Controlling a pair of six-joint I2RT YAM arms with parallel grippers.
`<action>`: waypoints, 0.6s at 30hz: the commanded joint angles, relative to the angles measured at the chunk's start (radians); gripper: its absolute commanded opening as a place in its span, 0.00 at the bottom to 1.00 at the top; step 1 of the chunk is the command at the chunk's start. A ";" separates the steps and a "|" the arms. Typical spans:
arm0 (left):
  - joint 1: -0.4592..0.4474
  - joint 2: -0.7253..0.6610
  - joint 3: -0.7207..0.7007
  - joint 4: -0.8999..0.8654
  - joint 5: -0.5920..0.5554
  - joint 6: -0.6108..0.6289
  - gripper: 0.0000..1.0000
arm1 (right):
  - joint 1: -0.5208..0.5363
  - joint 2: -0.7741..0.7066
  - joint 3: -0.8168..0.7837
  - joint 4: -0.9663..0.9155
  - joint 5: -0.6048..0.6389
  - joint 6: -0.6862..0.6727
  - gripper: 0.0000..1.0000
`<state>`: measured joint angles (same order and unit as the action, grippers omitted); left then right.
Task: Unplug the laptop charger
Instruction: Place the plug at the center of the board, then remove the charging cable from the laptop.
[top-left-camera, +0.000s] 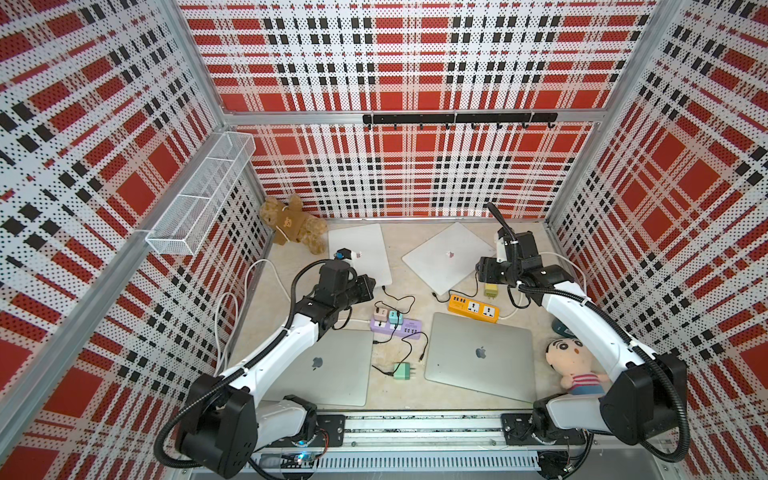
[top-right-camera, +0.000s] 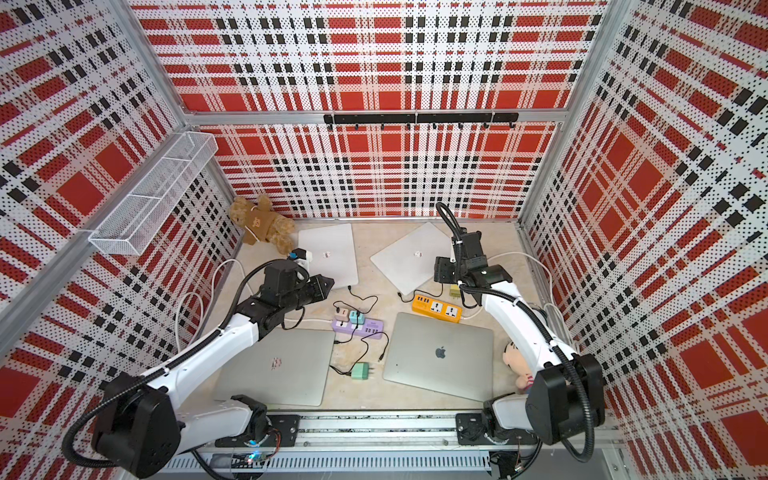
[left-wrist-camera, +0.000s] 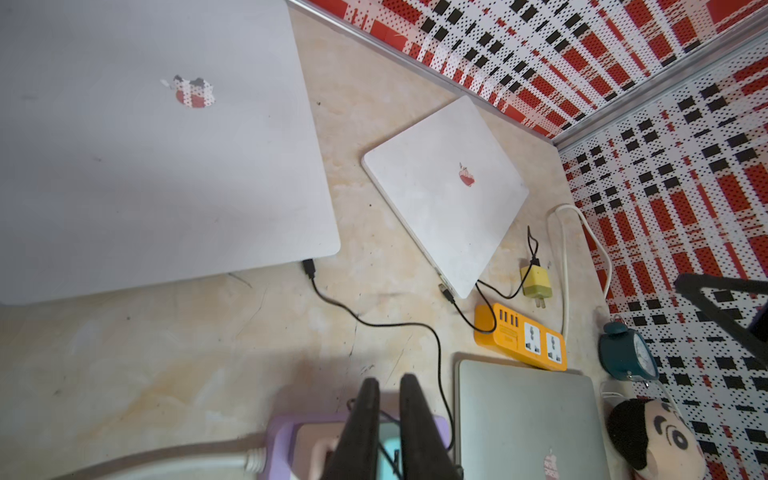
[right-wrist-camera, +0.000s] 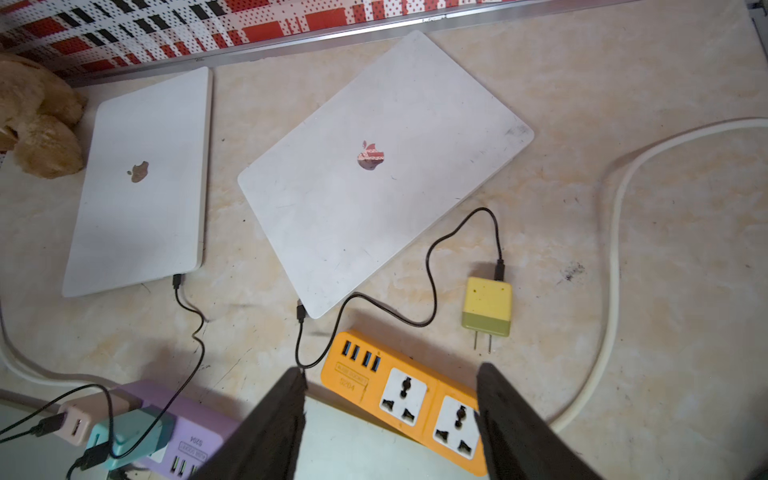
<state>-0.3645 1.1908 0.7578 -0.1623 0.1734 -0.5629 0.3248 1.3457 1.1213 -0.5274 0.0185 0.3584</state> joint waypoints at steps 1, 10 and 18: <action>0.012 -0.066 -0.048 -0.052 -0.026 -0.030 0.16 | 0.061 -0.040 -0.025 0.059 -0.008 -0.033 0.66; 0.039 -0.194 -0.191 -0.093 -0.034 -0.081 0.17 | 0.257 -0.059 -0.108 0.243 0.003 -0.125 0.63; 0.067 -0.230 -0.306 -0.064 -0.001 -0.123 0.16 | 0.428 -0.035 -0.196 0.453 -0.038 -0.300 0.62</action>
<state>-0.3084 0.9813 0.4709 -0.2348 0.1577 -0.6640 0.7158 1.3109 0.9421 -0.2031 0.0093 0.1638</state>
